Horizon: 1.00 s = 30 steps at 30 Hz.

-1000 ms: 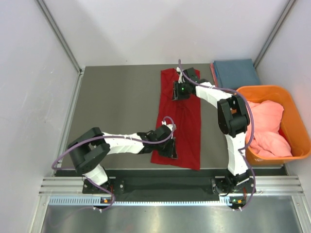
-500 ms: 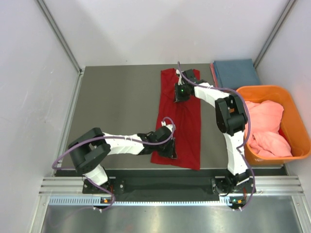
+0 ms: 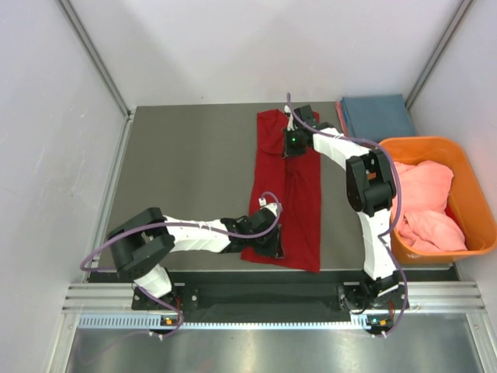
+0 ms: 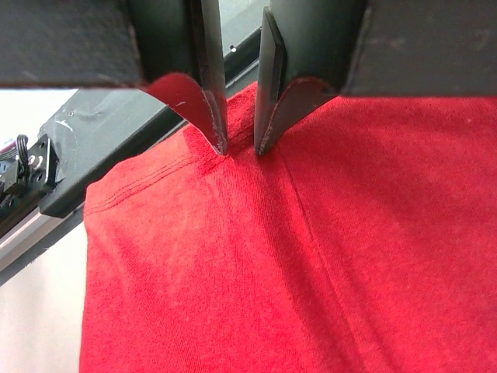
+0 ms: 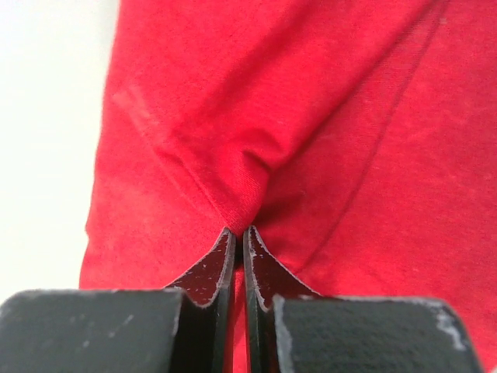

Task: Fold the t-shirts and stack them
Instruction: Fold the tshirt

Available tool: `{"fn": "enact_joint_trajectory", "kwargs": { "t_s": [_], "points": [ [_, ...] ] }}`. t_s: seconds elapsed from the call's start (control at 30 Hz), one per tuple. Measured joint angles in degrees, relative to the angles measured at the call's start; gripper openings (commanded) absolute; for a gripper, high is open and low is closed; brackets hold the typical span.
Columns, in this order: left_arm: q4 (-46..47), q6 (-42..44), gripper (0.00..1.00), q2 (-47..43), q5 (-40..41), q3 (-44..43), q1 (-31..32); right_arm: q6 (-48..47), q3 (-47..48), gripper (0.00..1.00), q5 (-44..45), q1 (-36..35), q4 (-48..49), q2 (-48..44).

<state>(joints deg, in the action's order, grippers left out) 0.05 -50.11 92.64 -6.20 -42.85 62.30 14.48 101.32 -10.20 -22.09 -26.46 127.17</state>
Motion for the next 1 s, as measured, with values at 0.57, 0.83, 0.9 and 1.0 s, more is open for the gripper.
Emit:
{"fn": "enact_joint_trajectory", "kwargs": {
  "t_s": [0.57, 0.83, 0.9, 1.0],
  "points": [
    [-2.08, -1.42, 0.33, -1.42, 1.84, 0.07, 1.25, -0.37, 1.99, 0.19, -0.24, 1.33, -2.43, 3.06],
    [-19.69, -0.22, 0.45, -2.73, 3.17, -12.15, 1.36, 0.66, 2.16, 0.37, 0.09, 1.49, -4.9, 0.72],
    [-23.5, 0.87, 0.45, -3.82, 3.54, -15.54, 0.37, 1.51, -0.74, 0.38, 0.33, 1.55, -5.35, -2.82],
    [-27.56, 2.69, 0.46, -7.17, 3.74, -17.38, -3.78, 3.52, -7.28, 0.37, 0.85, 1.6, -6.56, -10.78]
  ]
}}
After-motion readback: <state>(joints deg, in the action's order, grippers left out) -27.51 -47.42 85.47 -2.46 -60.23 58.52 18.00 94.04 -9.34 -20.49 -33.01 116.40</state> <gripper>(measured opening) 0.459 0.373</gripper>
